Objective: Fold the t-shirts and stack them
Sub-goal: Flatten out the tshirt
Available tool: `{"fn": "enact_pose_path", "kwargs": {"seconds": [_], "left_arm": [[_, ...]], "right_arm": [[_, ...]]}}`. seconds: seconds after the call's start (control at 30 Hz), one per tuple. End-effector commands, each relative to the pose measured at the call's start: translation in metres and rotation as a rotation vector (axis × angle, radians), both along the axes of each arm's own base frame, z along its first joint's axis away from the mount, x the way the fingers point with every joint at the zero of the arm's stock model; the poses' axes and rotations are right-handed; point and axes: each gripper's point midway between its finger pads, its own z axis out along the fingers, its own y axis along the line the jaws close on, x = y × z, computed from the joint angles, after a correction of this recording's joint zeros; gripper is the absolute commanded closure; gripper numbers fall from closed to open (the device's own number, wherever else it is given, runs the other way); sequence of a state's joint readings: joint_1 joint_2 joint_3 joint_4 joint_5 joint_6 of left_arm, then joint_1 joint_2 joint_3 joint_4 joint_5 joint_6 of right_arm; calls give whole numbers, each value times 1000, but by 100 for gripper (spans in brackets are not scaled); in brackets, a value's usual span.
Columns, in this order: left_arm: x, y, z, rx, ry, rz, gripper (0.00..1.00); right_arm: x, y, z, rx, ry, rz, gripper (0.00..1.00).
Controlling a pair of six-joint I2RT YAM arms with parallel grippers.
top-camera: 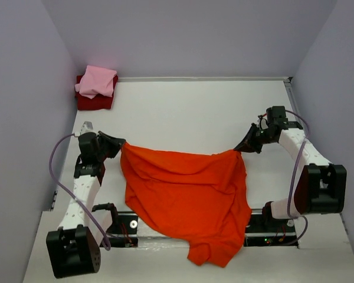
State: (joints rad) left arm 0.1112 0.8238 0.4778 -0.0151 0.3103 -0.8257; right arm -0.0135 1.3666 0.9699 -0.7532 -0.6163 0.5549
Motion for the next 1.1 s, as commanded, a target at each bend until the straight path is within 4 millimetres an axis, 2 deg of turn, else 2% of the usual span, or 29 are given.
{"fn": "enact_pose_path", "kwargs": {"seconds": [0.0,0.03,0.07,0.1,0.13,0.17,0.2,0.23,0.3,0.33,0.37,0.4,0.43,0.47,0.5,0.53,0.57,0.63,0.73,0.83,0.87,0.9,0.93,0.97,1.0,1.07], "left_arm": [[45,5,37,57,-191,-14,100],[52,4,35,60,-191,-19,100],[62,2,43,69,-224,-35,100],[69,3,41,72,-216,-37,100],[79,2,23,67,-164,-48,100],[92,0,33,70,-183,-61,100],[101,-7,13,49,-123,-112,100],[115,-12,26,53,-147,-150,100],[130,-17,20,36,-124,-180,100],[138,-18,3,24,-80,-190,100],[149,-19,11,23,-98,-200,100],[154,-19,10,23,-96,-202,100],[161,-18,5,24,-82,-202,100],[170,-17,15,37,-104,-205,100],[173,-16,14,36,-90,-210,100],[178,-16,8,39,-73,-218,100],[186,-17,18,49,-92,-226,100],[193,-18,21,57,-94,-243,100],[199,-18,13,65,-69,-263,100],[200,-19,-1,68,-34,-284,98],[200,-20,-4,64,-29,-292,91],[200,-21,-5,61,-27,-301,85],[200,-23,-12,62,-16,-314,74],[200,-23,-13,63,-12,-315,60],[200,-21,-15,67,-3,-309,37],[200,-19,-14,80,-3,-300,12]], "right_arm": [[46,-15,3,-98,-128,-9,100],[50,-17,-11,-106,-85,-9,100],[58,-18,-9,-113,-90,-12,100],[64,-19,-11,-119,-90,-12,100],[71,-21,-14,-134,-90,-19,100],[77,-24,-22,-146,-68,-23,100],[93,-25,-12,-153,-112,-25,100],[101,-25,-17,-158,-107,-21,100],[121,-28,-8,-174,-141,-28,100],[126,-29,-9,-176,-139,-28,100],[136,-30,-14,-180,-127,-27,100],[136,-30,-20,-181,-110,-26,100],[144,-30,-18,-180,-126,-25,100],[148,-30,-19,-182,-129,-26,100],[151,-30,-26,-182,-115,-27,100],[158,-30,-24,-180,-124,-27,100],[160,-30,-26,-179,-119,-24,100],[164,-29,-36,-175,-91,-18,100],[164,-30,-48,-176,-52,-19,100],[164,-34,-52,-201,-41,-33,88],[164,-35,-51,-211,-50,-27,71],[165,-37,-50,-224,-54,-31,60],[166,-44,-49,-267,-63,-42,50],[168,-48,-48,-289,-71,-48,39],[169,-50,-43,-303,-88,-48,29],[174,-55,-34,-332,-115,-44,28]]}}
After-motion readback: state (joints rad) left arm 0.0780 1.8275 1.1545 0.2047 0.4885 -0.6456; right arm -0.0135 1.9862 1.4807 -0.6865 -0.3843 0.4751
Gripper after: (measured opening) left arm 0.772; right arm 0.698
